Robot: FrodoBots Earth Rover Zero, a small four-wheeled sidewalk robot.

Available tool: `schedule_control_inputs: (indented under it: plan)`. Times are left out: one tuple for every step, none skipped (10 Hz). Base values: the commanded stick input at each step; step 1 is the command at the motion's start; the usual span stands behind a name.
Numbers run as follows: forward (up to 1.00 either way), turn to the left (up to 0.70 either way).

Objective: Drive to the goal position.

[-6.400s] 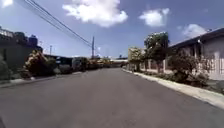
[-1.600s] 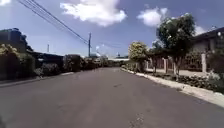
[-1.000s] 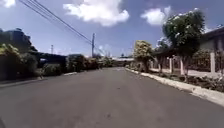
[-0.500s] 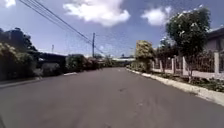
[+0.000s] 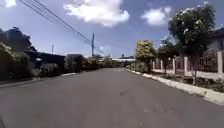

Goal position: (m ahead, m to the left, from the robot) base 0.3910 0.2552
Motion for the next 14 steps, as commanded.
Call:
schedule_control_inputs:
  plan:
    - [0.45, 0.0]
    - [0.45, 0.0]
    - [0.45, 0.0]
    - [0.45, 0.0]
    - [0.45, 0.0]
    - [0.45, 0.0]
    - [0.45, 0.0]
    - [0.45, 0.0]
    - [0.45, 0.0]
    - [0.45, 0.0]
    - [0.45, 0.0]
    - [0.45, 0.0]
    - [0.45, 0.0]
    - [0.45, 0.0]
